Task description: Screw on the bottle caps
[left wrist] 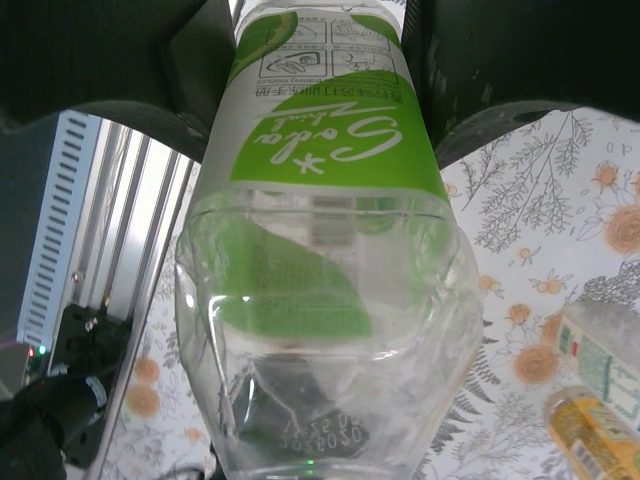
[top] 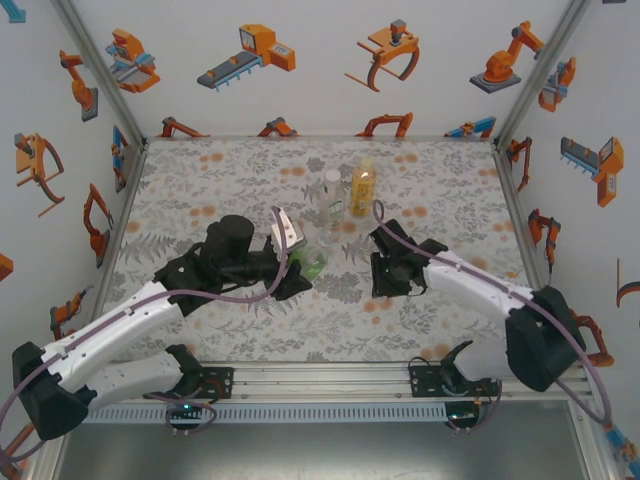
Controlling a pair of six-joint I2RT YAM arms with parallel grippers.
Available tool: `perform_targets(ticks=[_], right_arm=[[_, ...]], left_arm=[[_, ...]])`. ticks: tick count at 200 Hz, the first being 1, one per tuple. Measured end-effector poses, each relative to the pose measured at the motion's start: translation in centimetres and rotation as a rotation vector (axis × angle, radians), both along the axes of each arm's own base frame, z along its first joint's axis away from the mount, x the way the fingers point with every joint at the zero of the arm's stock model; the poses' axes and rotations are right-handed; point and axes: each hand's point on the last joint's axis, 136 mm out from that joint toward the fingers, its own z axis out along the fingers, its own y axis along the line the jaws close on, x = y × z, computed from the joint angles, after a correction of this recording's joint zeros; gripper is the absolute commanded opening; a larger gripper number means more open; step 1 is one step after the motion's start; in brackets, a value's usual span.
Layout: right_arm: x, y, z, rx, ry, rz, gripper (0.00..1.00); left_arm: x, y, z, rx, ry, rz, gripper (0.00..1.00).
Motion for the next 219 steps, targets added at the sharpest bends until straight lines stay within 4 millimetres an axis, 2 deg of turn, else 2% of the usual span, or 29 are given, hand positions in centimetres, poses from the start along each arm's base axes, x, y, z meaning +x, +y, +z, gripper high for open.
perform_targets(ticks=[48, 81, 141, 219], right_arm=[[0.0, 3.1, 9.8, 0.250, -0.285, 0.205, 0.04], [-1.6, 4.3, 14.5, 0.348, -0.453, 0.391, 0.01], [-4.3, 6.0, 20.3, 0.409, -0.652, 0.711, 0.01], [-7.5, 7.7, 22.8, 0.526, -0.725, 0.958, 0.00]], left_arm=[[-1.5, -0.6, -1.7, 0.051, -0.025, -0.138, 0.00], [-2.8, -0.5, -2.5, 0.094, -0.065, -0.210, 0.00], [-4.9, 0.5, -5.3, 0.222, -0.111, -0.270, 0.00], [-4.7, 1.2, -5.9, 0.270, -0.169, -0.266, 0.00]])
